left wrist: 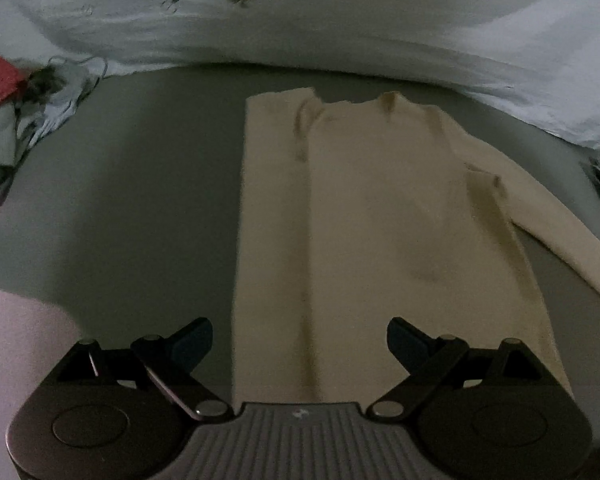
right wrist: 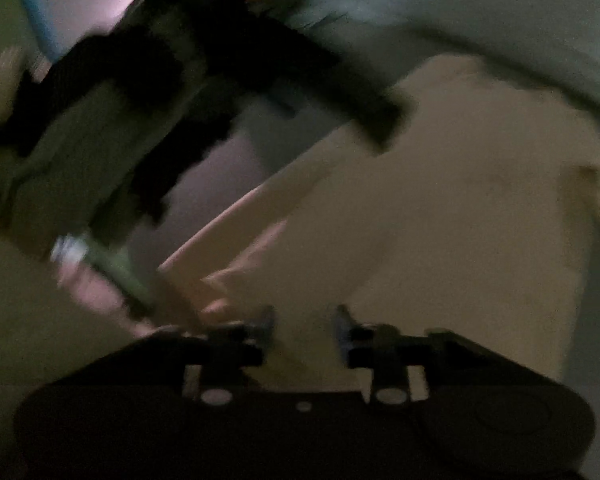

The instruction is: Fold clothes

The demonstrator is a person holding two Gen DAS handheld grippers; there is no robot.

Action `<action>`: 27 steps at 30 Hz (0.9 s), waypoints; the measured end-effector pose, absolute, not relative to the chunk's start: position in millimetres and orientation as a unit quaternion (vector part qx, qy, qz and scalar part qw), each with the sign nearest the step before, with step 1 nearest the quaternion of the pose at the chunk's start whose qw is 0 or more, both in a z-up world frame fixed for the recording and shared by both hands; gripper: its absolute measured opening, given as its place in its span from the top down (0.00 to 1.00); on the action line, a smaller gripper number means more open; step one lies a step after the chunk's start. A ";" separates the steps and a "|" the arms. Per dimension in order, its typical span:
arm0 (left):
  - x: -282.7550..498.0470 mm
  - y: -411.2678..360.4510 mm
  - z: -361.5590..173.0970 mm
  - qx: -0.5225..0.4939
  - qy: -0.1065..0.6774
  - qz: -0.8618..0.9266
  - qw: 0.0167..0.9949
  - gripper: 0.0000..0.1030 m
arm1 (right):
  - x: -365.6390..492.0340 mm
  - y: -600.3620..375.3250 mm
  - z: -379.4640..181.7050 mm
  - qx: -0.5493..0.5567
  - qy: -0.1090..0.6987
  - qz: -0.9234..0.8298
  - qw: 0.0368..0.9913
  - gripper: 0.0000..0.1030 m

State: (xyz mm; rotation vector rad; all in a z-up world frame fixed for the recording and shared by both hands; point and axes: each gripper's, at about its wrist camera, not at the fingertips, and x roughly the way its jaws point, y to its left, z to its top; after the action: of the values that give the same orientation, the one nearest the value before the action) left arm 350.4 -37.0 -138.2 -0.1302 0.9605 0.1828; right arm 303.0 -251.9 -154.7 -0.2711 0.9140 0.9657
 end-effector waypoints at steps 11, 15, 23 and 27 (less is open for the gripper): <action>352.3 -104.9 -148.6 -0.021 0.439 0.033 0.898 0.03 | 377.2 -457.1 -153.3 0.071 0.392 -0.047 0.916 0.32; 361.5 -114.4 -168.5 -0.015 0.475 0.025 0.880 0.03 | 387.2 -500.2 -169.0 0.137 0.393 -0.117 0.902 0.31; 383.4 -125.7 -172.7 0.004 0.504 -0.003 0.864 0.03 | 395.3 -528.3 -188.4 0.223 0.383 -0.130 0.887 0.28; 397.2 -132.5 -155.6 -0.009 0.498 -0.041 0.866 0.03 | 412.1 -515.9 -186.3 0.170 0.377 -0.094 0.906 0.89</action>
State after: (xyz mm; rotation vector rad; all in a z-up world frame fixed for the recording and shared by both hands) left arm 397.2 -132.5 -155.6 -0.0195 1.0420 -0.0855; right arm 412.1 -515.9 -186.3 0.3520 0.7781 -0.1946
